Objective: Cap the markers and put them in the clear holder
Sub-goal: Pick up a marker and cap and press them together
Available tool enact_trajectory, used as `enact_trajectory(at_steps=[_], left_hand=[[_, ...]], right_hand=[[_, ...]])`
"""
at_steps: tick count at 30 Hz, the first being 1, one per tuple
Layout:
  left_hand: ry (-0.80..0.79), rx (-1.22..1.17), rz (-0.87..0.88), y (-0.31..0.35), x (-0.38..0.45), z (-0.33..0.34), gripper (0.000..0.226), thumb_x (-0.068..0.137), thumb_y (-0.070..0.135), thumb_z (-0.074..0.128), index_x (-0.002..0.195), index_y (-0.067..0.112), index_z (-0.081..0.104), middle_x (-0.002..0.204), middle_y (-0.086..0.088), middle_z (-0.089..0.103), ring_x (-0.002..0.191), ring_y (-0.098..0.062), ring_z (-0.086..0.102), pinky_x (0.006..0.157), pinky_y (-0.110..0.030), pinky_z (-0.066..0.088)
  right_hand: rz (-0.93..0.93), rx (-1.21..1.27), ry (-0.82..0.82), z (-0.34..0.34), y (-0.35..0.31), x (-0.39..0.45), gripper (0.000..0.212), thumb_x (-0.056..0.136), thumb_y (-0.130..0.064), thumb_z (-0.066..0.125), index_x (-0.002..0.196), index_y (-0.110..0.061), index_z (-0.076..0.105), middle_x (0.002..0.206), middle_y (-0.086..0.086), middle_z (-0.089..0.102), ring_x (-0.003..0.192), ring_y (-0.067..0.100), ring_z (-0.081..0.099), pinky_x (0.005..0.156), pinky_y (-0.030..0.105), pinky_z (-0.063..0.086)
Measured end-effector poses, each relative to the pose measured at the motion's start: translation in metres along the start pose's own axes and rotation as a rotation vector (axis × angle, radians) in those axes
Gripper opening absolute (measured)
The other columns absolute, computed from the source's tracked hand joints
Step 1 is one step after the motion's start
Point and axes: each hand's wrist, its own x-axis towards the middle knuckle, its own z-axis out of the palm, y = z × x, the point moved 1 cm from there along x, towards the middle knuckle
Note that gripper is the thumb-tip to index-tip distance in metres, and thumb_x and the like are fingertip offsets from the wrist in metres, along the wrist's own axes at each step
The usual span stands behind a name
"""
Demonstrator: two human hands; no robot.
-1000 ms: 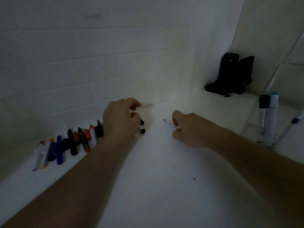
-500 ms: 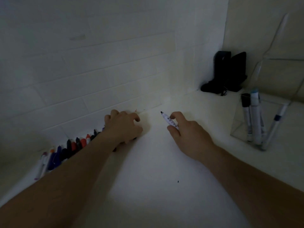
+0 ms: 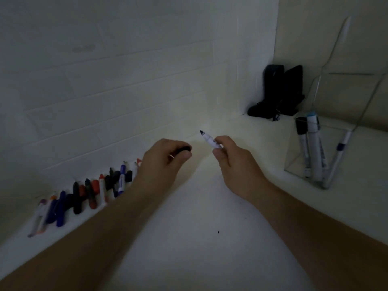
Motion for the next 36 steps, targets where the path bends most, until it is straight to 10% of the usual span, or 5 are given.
enact_trajectory(at_steps=[14, 22, 32, 36], left_hand=[[0.018, -0.077, -0.155, -0.015, -0.014, 0.015, 0.025, 0.089, 0.024, 0.071, 0.113, 0.03, 0.072, 0.103, 0.017, 0.065, 0.086, 0.013, 0.057, 0.073, 0.003, 0.037], [-0.018, 0.033, -0.069, -0.014, -0.017, 0.017, 0.029, 0.083, 0.018, 0.076, 0.11, 0.03, 0.074, 0.099, 0.01, 0.063, 0.091, -0.006, 0.056, 0.081, -0.004, 0.035], [-0.199, 0.077, 0.045, -0.005, -0.022, 0.025, 0.016, 0.101, 0.026, 0.049, 0.107, 0.029, 0.064, 0.083, 0.013, 0.067, 0.074, -0.003, 0.061, 0.071, -0.021, 0.046], [-0.277, 0.063, 0.066, -0.011, -0.017, 0.024, 0.024, 0.102, 0.018, 0.047, 0.114, 0.026, 0.066, 0.099, 0.014, 0.065, 0.09, -0.003, 0.056, 0.078, -0.009, 0.038]], right_hand=[[-0.096, -0.189, -0.007, 0.0, 0.002, -0.001, 0.024, 0.096, -0.058, 0.049, 0.091, -0.036, 0.057, 0.08, -0.01, 0.06, 0.074, 0.005, 0.055, 0.066, 0.028, 0.045], [-0.218, -0.368, -0.033, 0.009, 0.011, -0.007, 0.02, 0.095, -0.058, 0.042, 0.081, -0.044, 0.041, 0.073, -0.01, 0.046, 0.071, 0.014, 0.047, 0.063, 0.039, 0.047], [-0.158, -0.392, -0.097, 0.011, 0.011, -0.005, 0.051, 0.094, -0.067, 0.031, 0.085, -0.028, 0.063, 0.075, -0.008, 0.059, 0.071, 0.008, 0.054, 0.069, 0.036, 0.05], [-0.129, -0.354, -0.122, 0.012, 0.011, -0.005, 0.051, 0.091, -0.066, 0.035, 0.078, -0.024, 0.06, 0.069, -0.007, 0.061, 0.065, 0.007, 0.057, 0.066, 0.037, 0.051]])
